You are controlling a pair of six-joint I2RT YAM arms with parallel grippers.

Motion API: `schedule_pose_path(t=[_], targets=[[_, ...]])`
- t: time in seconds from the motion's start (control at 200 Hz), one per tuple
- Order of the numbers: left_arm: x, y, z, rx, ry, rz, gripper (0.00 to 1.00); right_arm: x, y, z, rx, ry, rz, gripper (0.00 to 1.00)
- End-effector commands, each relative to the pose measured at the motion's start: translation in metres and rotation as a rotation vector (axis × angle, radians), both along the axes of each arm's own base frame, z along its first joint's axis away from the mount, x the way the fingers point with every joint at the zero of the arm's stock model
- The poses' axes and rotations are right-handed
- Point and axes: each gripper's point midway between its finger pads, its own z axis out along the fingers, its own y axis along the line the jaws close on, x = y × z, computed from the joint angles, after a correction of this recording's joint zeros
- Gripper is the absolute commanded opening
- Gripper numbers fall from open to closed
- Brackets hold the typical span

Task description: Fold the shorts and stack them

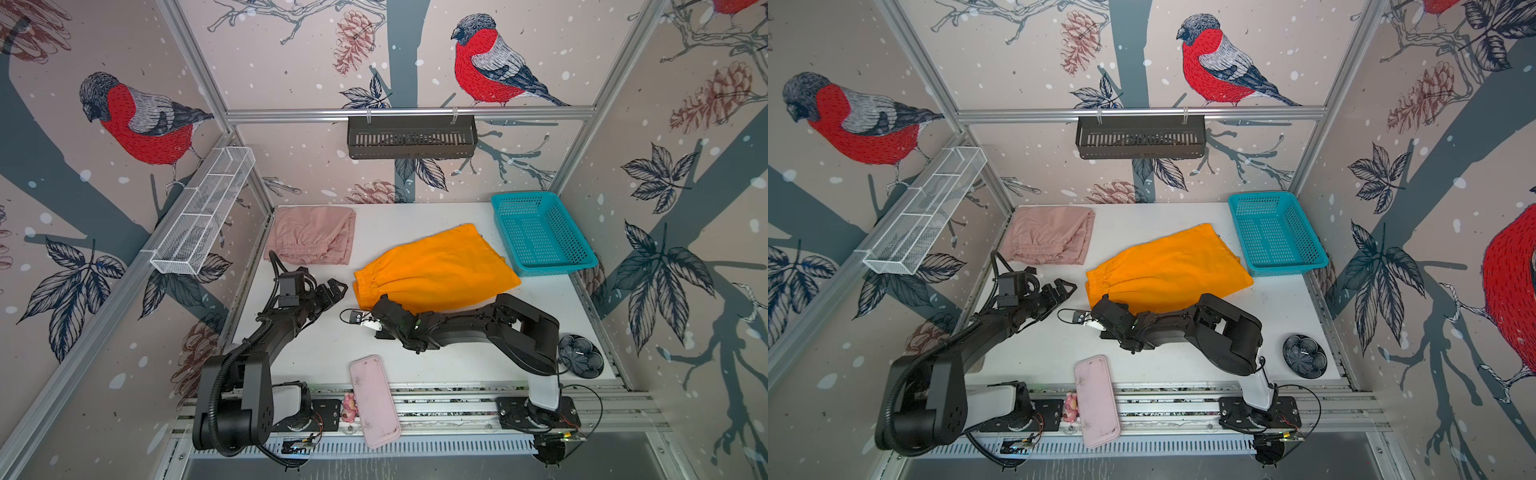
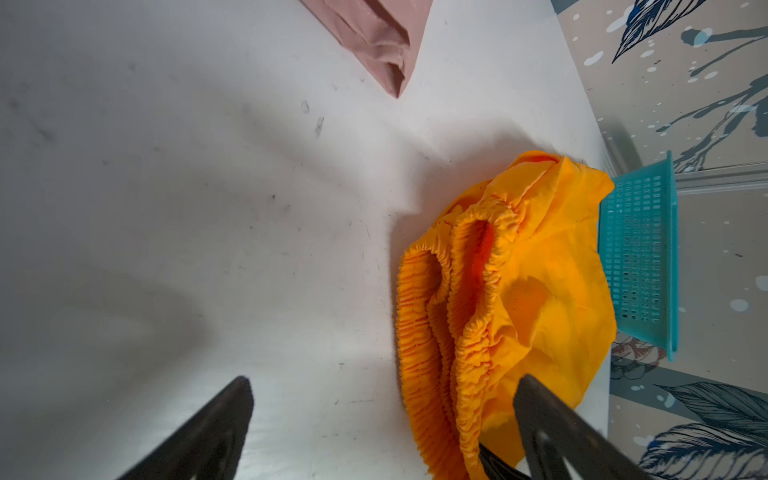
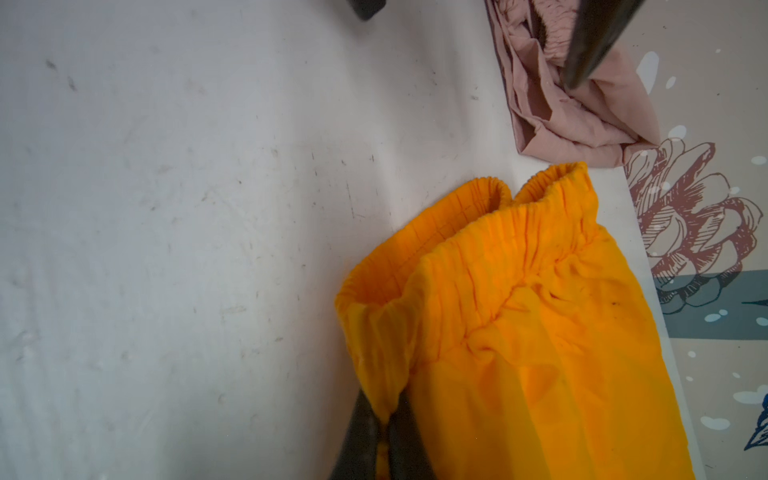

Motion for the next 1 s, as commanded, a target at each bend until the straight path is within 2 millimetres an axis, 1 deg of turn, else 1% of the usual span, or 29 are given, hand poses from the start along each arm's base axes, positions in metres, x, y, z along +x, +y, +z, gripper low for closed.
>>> schedule_pose_path(t=[0.0,0.09,0.135,0.255,0.35,0.545,0.78,0.845,0.905,0.945,0.996], targets=[[0.011,-0.016,0.018,-0.121,-0.098,-0.03,0.98,0.001,0.012,0.018,0.123,0.017,-0.014,0.01],[0.011,-0.024,0.019,-0.168,-0.124,-0.036,0.98,-0.001,0.015,0.02,0.146,0.037,-0.012,0.01],[0.012,-0.031,0.021,-0.187,-0.138,-0.053,0.98,-0.003,0.016,0.02,0.153,0.045,-0.011,0.01],[0.014,-0.048,0.017,-0.215,-0.122,-0.093,0.98,-0.003,0.016,0.02,0.159,0.048,-0.013,0.01],[0.017,-0.053,0.014,-0.233,-0.116,-0.098,0.98,-0.003,0.016,0.02,0.159,0.046,-0.015,0.01],[0.02,-0.066,0.004,-0.249,-0.088,-0.131,0.98,-0.001,0.017,0.029,0.192,0.033,-0.021,0.01],[0.025,-0.077,-0.005,-0.225,-0.081,-0.162,0.98,-0.002,0.025,0.036,0.226,0.036,-0.005,0.01],[0.026,-0.079,-0.006,-0.22,-0.078,-0.176,0.93,-0.003,0.027,0.038,0.232,0.036,-0.001,0.01],[0.027,-0.081,-0.007,-0.207,-0.073,-0.188,0.81,-0.003,0.03,0.039,0.234,0.036,-0.002,0.01],[0.028,-0.081,-0.008,-0.192,-0.065,-0.193,0.69,-0.002,0.031,0.04,0.238,0.035,-0.014,0.01],[0.027,-0.081,-0.008,-0.176,-0.05,-0.201,0.51,-0.002,0.035,0.041,0.233,0.036,-0.013,0.01]])
